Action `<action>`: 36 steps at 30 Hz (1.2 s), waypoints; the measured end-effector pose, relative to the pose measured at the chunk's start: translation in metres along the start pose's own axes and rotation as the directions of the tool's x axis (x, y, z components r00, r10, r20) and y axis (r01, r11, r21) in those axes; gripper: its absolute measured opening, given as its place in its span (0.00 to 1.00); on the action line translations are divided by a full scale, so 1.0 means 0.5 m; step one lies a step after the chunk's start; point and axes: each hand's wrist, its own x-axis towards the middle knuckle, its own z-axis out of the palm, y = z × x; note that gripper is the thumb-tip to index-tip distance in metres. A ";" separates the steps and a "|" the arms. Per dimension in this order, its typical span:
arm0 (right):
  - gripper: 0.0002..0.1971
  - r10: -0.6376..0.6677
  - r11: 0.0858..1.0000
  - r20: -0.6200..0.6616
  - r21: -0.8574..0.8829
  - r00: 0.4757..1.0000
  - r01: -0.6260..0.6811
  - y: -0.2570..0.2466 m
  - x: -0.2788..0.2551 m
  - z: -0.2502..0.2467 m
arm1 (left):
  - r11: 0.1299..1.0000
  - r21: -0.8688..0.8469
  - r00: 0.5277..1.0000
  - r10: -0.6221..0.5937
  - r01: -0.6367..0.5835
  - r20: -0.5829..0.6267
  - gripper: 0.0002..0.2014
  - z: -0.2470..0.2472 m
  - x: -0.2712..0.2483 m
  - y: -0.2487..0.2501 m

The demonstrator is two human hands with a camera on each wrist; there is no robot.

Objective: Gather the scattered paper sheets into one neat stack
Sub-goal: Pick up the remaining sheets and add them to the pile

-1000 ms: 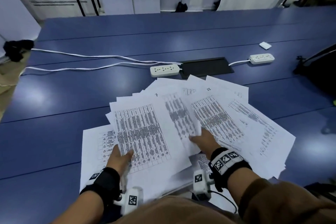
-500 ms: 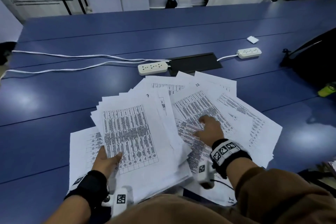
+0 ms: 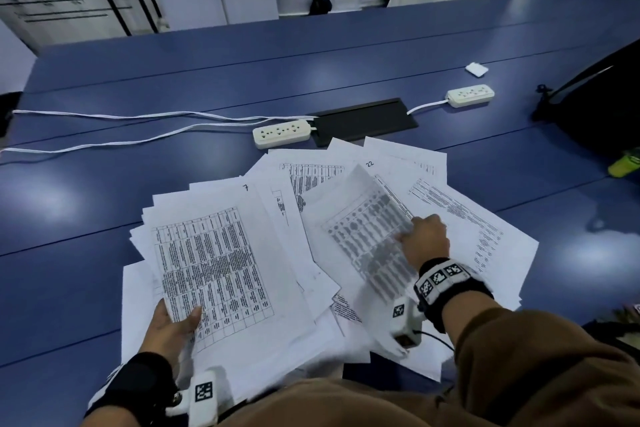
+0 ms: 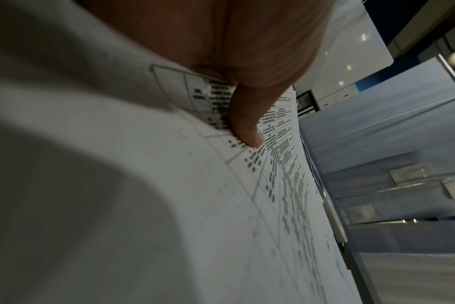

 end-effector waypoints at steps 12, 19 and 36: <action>0.59 0.154 0.973 0.261 0.126 0.953 -0.192 0.064 0.066 -0.014 | 0.999 0.037 1.000 -0.002 0.001 0.016 0.32 0.015 -0.013 0.020; 0.34 0.033 0.999 0.087 -0.041 0.996 -0.029 0.035 0.065 -0.012 | 0.999 0.046 1.000 -0.017 0.016 0.025 0.34 0.015 -0.017 0.024; 0.48 -0.042 0.990 0.365 -0.112 0.930 0.088 0.067 0.112 -0.062 | 0.999 -0.014 0.999 -0.031 0.032 0.044 0.34 -0.005 0.017 -0.002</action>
